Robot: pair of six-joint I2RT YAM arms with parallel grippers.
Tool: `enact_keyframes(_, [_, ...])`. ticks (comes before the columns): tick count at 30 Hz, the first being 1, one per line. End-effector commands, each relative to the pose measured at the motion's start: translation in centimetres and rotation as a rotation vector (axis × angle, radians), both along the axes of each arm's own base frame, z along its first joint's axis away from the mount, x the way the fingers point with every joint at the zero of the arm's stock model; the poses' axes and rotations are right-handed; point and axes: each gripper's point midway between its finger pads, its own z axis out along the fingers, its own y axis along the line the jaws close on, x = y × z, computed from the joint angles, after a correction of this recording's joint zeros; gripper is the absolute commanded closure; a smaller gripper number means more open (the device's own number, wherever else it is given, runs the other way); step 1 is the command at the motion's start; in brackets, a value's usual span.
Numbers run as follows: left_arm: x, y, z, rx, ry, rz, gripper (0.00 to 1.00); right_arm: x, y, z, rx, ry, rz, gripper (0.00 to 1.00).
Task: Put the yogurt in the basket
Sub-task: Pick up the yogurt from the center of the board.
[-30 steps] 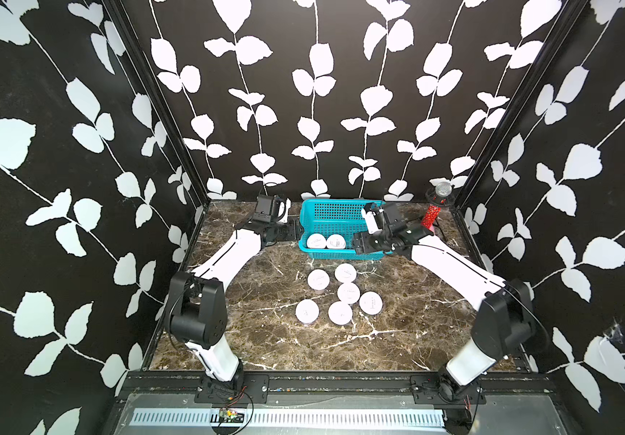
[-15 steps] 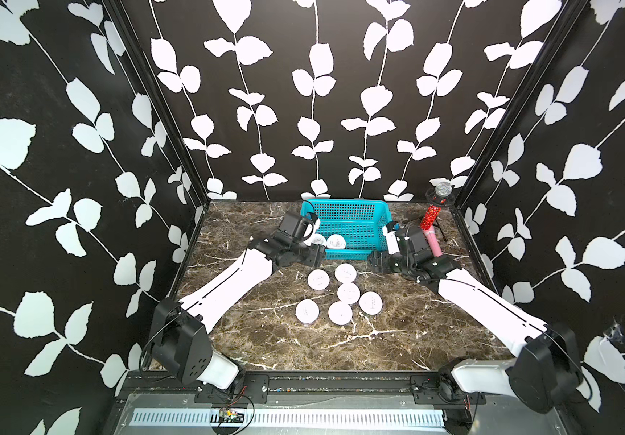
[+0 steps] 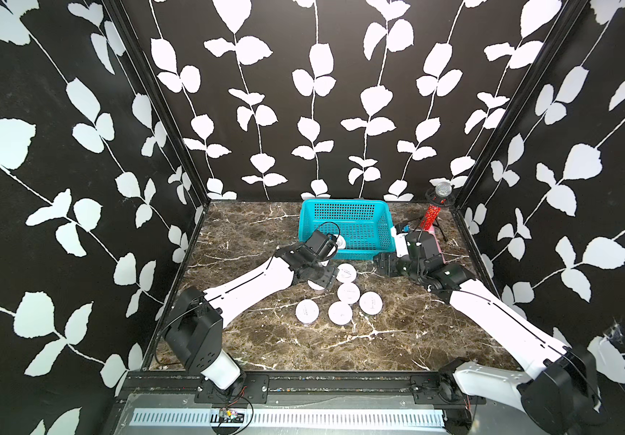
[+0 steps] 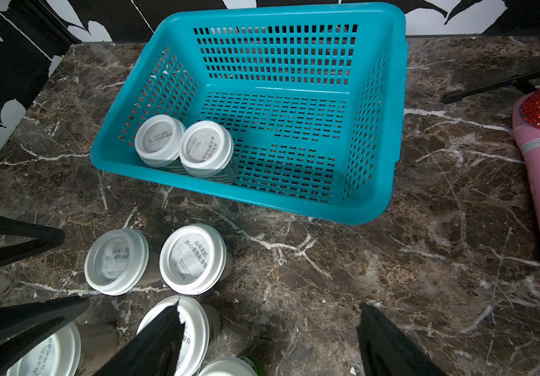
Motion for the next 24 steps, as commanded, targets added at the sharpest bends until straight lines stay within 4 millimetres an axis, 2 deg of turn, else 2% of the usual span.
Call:
enact_keyframes(1, [-0.2, 1.1, -1.0, 0.069, -0.005, 0.018, 0.19, -0.3, -0.5, -0.4, -0.001, -0.004, -0.01, 0.15])
enact_keyframes(5, [-0.1, 1.2, -1.9, 0.09, -0.008, 0.016, 0.16, -0.3, -0.4, -0.7, 0.0, 0.002, -0.007, 0.15])
enact_keyframes(13, [0.1, 0.8, -3.6, 0.112, 0.008, -0.002, 0.16, -0.4, -0.4, -0.8, -0.001, 0.007, -0.007, 0.14])
enact_keyframes(24, [1.2, 0.7, -4.3, 0.143, -0.011, 0.022, 0.21, -0.5, -0.4, -1.0, -0.007, 0.014, 0.0, 0.14])
